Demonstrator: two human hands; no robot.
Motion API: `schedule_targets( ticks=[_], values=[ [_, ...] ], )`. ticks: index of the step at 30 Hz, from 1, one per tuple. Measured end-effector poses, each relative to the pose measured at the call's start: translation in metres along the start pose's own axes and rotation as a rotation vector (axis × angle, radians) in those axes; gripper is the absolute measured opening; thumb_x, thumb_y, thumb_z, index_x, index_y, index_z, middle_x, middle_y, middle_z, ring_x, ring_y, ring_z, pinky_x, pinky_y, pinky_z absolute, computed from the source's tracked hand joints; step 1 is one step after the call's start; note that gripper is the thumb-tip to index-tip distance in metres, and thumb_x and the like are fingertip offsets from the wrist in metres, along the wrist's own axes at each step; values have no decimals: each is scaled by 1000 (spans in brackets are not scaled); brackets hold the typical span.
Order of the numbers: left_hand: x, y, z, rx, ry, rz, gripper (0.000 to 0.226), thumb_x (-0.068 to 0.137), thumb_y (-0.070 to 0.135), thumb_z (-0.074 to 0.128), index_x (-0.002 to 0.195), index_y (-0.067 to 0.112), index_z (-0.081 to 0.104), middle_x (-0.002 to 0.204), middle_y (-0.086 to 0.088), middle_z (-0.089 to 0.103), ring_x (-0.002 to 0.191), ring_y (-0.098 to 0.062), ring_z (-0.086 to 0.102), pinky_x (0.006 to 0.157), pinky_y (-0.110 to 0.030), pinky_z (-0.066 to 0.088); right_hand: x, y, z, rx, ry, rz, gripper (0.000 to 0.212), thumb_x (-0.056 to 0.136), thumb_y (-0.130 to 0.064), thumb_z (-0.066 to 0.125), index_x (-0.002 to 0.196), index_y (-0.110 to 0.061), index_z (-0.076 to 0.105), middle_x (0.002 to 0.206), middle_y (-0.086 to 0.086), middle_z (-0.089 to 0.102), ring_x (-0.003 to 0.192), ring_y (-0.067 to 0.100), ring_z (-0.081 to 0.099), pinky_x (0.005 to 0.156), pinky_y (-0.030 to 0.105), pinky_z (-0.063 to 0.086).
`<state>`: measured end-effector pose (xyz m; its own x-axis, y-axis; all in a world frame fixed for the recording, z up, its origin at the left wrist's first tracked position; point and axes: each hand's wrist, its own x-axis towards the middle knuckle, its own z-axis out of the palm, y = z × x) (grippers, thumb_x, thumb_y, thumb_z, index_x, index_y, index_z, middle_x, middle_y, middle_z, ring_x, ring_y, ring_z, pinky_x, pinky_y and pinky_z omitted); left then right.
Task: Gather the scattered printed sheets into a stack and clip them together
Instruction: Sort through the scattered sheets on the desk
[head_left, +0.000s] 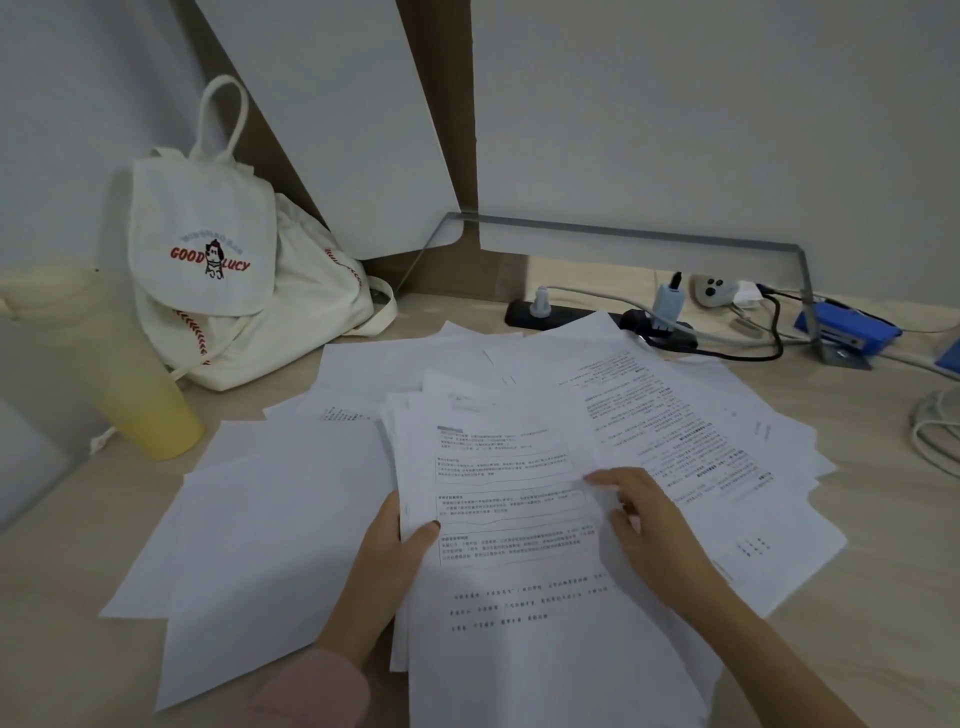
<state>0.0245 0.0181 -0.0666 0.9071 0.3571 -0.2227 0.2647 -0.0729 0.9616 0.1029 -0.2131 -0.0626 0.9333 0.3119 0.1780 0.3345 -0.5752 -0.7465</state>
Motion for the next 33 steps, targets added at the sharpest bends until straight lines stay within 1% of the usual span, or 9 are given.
schedule_targets(
  ticks=[3, 5, 7, 11, 18, 22, 24, 30, 33],
  values=[
    [-9, 8, 1, -32, 47, 77, 27, 92, 4, 49, 115, 18, 52, 106, 8, 64, 105, -18, 61, 79, -22, 50, 4, 2, -3, 112, 15, 268, 56, 87, -11, 60, 137, -22, 37, 134, 0, 39, 118, 13, 45, 98, 23, 36],
    [-18, 19, 3, -118, 56, 118, 29, 93, 5, 50, 118, 18, 54, 112, 2, 67, 103, -16, 64, 86, -31, 53, 5, -2, -13, 264, 1, 428, 68, 85, -20, 64, 143, -21, 28, 138, 3, 41, 124, 22, 45, 104, 36, 38],
    [-24, 34, 7, -204, 49, 174, 30, 93, 7, 50, 119, 21, 56, 113, 2, 69, 103, -14, 66, 88, -35, 54, 4, -11, -27, 406, -27, 461, 60, 85, -23, 64, 138, -23, 36, 129, 2, 54, 115, 24, 56, 99, 43, 45],
    [-28, 68, 14, -352, 84, 284, 29, 92, 8, 51, 111, 29, 60, 109, 6, 71, 104, -13, 66, 89, -34, 53, 2, -39, -65, 558, 78, 340, 26, 87, -10, 58, 111, -17, 61, 107, 4, 70, 97, 25, 67, 83, 42, 52],
    [-36, 119, 13, -414, 24, 518, 30, 87, 16, 56, 114, 26, 60, 110, 8, 71, 102, -9, 66, 84, -25, 55, -3, -79, -112, 707, 152, 23, 33, 85, -9, 54, 111, -27, 62, 109, -7, 71, 97, 10, 68, 79, 29, 57],
    [-35, 116, 13, -349, 33, 518, 22, 87, 6, 56, 100, 23, 60, 91, 15, 72, 86, -2, 67, 69, -16, 54, -9, -70, -106, 664, 155, 82, 40, 79, -16, 57, 120, -20, 59, 110, -9, 71, 99, 9, 67, 79, 28, 52],
    [-35, 109, 17, -323, 34, 491, 27, 89, 1, 52, 100, 24, 59, 93, 13, 72, 88, -4, 67, 72, -19, 55, -13, -62, -99, 658, 152, 132, 37, 83, -11, 57, 119, -22, 58, 110, -10, 70, 99, 7, 66, 78, 26, 54],
    [-39, 105, 28, -290, 15, 476, 29, 87, 2, 55, 98, 28, 57, 88, 23, 71, 85, 1, 67, 66, -14, 53, -20, -63, -82, 655, 163, 205, 31, 89, -9, 52, 108, -31, 61, 106, -11, 70, 95, 5, 65, 85, 31, 50],
    [-40, 105, 25, -277, 39, 509, 20, 77, 14, 56, 95, 24, 56, 85, 21, 69, 81, 0, 66, 64, -15, 52, -23, -65, -84, 665, 230, 181, 34, 88, -8, 52, 108, -33, 62, 109, -11, 70, 99, 8, 64, 84, 32, 48]
  ],
)
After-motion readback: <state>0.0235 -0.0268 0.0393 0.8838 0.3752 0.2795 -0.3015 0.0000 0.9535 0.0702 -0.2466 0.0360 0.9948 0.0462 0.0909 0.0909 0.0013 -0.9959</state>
